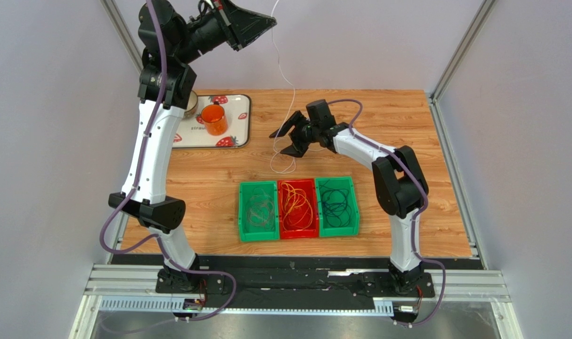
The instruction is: Untangle the cables
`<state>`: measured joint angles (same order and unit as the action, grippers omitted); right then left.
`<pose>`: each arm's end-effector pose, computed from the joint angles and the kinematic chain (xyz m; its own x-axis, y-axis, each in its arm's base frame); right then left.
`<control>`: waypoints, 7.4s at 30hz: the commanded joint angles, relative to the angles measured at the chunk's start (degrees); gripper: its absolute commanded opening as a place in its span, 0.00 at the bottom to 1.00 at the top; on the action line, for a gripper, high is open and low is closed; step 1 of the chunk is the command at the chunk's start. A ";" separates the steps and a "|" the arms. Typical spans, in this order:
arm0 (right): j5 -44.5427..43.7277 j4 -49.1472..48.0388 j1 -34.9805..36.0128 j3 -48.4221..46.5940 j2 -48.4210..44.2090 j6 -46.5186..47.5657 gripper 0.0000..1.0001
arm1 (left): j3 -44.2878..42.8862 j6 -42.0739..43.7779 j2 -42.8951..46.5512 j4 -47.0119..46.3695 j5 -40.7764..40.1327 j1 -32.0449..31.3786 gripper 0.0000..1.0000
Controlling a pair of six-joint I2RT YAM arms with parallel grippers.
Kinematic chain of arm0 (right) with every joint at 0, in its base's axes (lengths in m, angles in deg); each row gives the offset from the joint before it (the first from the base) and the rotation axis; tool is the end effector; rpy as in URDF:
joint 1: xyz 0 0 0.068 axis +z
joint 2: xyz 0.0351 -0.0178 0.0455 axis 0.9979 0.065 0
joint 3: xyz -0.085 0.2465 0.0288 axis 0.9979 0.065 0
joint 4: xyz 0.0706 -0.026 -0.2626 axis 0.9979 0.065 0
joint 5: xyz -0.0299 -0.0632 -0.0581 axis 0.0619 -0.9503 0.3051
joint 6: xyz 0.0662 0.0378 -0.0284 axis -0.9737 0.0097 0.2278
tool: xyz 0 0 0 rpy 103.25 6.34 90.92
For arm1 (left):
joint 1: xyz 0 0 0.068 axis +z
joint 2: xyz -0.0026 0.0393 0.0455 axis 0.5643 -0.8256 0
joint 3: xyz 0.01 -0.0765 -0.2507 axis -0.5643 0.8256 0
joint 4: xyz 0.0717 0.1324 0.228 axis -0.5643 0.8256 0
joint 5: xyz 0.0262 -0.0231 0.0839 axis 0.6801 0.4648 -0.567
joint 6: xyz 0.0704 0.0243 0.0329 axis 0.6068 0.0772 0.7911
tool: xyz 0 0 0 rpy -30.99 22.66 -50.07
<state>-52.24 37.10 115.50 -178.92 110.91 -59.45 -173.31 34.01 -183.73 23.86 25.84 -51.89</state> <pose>0.4186 0.2669 0.1767 -0.8598 0.5105 0.0114 0.3160 0.5144 0.7972 0.3310 -0.1541 0.6071 -0.2476 -0.4120 -0.8769 0.8533 0.3359 -0.3988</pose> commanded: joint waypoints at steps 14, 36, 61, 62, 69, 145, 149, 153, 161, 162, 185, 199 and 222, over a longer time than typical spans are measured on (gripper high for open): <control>4.73 -7.41 0.47 -4.09 4.81 -4.30 0.00 | -1.68 3.76 3.32 1.14 -1.85 -1.80 0.00; 11.41 -7.94 -11.92 -8.04 -17.06 7.82 0.00 | 3.41 -0.28 -0.28 1.50 -9.50 -3.47 0.00; 12.99 -6.98 -14.91 -6.81 -37.29 15.04 0.00 | 3.05 -4.41 -12.50 3.08 -9.85 -8.56 0.00; 13.25 -6.28 -14.82 -6.81 -37.73 15.21 0.00 | 3.84 -6.07 -12.42 2.47 -9.85 -8.74 0.00; 12.82 3.83 -14.73 -9.00 -40.98 21.80 0.00 | 20.94 -10.56 -6.54 -6.13 -9.67 -8.91 0.00; 0.18 44.26 18.67 -19.47 -22.97 45.70 0.00 | 75.29 5.96 42.88 21.81 -44.84 -12.69 0.00; 0.24 44.18 18.84 -15.52 -22.62 45.89 0.00 | 78.55 4.03 40.85 19.26 -40.89 -12.69 0.00; 0.43 43.74 19.98 -13.40 -20.78 46.24 0.00 | 83.12 2.79 40.23 16.79 -41.14 -12.69 0.00; -1.77 46.81 24.55 -17.87 -13.39 47.91 0.00 | 89.45 2.09 36.63 13.89 -41.32 -12.69 0.00; -1.95 47.25 25.16 -18.49 -12.60 48.17 0.00 | 89.63 2.00 36.45 13.63 -41.23 -12.69 0.00; -6.34 48.40 29.30 -22.02 -4.07 51.07 0.00 | 82.08 4.99 44.62 30.40 -49.14 -7.51 0.56; -25.92 42.77 29.56 -18.32 0.68 49.14 0.47 | 84.80 4.37 51.83 28.74 -47.56 -5.93 0.52; -38.77 54.64 29.22 -24.66 -6.26 53.71 0.55 | 85.95 7.18 52.71 23.03 -39.74 -5.93 0.45</control>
<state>-88.59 91.46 146.41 -203.31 111.02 -7.19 -85.36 38.75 -131.25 47.81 -15.12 -58.19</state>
